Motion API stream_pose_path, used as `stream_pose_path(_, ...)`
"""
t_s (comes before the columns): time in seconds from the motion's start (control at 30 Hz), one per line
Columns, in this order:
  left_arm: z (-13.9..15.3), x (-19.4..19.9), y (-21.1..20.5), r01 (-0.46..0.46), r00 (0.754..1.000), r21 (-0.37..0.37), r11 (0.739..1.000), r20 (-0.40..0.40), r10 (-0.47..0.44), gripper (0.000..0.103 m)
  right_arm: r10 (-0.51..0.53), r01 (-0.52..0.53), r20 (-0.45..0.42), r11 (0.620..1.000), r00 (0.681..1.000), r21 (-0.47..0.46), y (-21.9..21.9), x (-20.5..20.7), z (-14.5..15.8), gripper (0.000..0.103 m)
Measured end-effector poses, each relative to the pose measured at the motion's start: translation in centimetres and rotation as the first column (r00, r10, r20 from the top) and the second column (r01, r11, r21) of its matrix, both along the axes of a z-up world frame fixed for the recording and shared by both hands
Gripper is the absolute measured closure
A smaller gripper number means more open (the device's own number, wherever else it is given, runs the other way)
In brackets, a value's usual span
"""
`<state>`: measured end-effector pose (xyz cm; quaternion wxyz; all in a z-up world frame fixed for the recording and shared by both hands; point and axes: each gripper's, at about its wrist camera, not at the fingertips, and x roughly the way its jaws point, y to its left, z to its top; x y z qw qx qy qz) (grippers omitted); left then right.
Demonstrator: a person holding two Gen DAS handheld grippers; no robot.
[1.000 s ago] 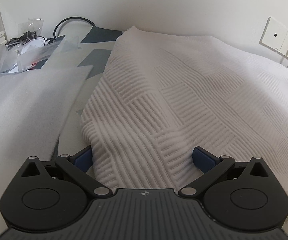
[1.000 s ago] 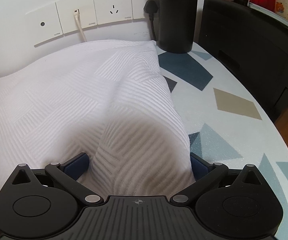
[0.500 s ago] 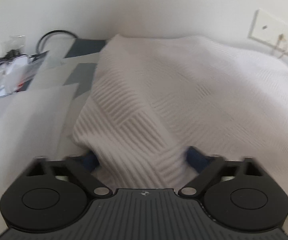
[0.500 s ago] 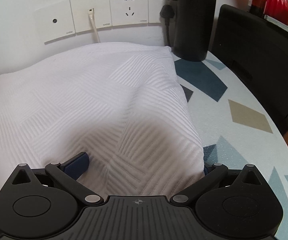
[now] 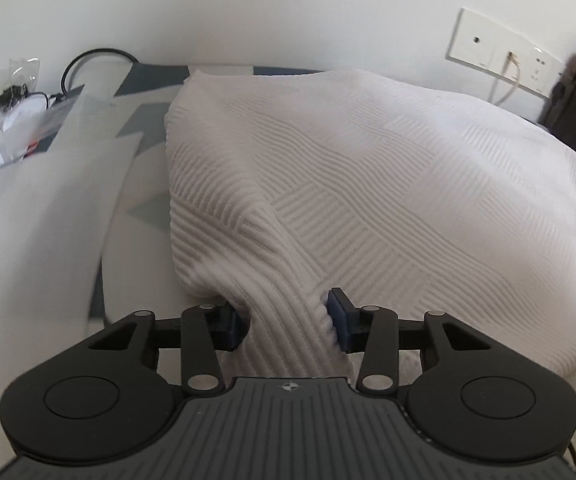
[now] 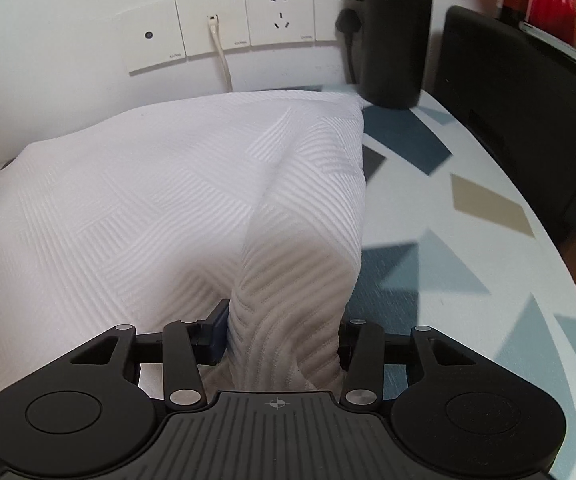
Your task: Fold clothes
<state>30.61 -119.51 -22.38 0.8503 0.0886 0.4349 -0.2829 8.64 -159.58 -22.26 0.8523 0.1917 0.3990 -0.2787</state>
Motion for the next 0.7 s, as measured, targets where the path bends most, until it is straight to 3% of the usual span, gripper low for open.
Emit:
stream_pose_path(0.13, 0.0, -1.9, 1.0, 0.008, 1.0, -0.003, 1.0, -0.013, -0.008, 0.059, 0.001, -0.001, -0.008, 1.0, 1.0, 0.008, 0.9, -2.7, 0.0, 0.062)
stream_pose_path(0.37, 0.2, -5.7, 2.4, -0.071, 0.996, -0.017, 0.997, -0.059, 0.07, 0.057, 0.018, -0.018, -0.007, 1.0, 1.0, 0.022, 1.3, -6.3, 0.0, 0.06)
stream_pose_path(0.5, 1.2, -7.2, 3.3, -0.152, 0.986, -0.025, 0.988, -0.076, 0.15, 0.053, 0.02, -0.02, -0.013, 0.999, 1.0, 0.028, 0.8, -7.6, 0.4, 0.048)
stream_pose_path(0.6, 3.7, -8.6, 4.4, -0.205, 0.979, -0.057, 0.977, -0.015, 0.205, 0.052, 0.01, -0.012, 0.051, 0.999, 0.999, 0.03, 0.4, -9.6, 1.9, 0.041)
stream_pose_path(0.7, 6.1, -10.5, 5.6, -0.241, 0.968, -0.098, 0.965, 0.053, 0.247, 0.042, -0.002, -0.002, 0.121, 0.999, 0.993, 0.038, -0.4, -11.7, 3.4, 0.037)
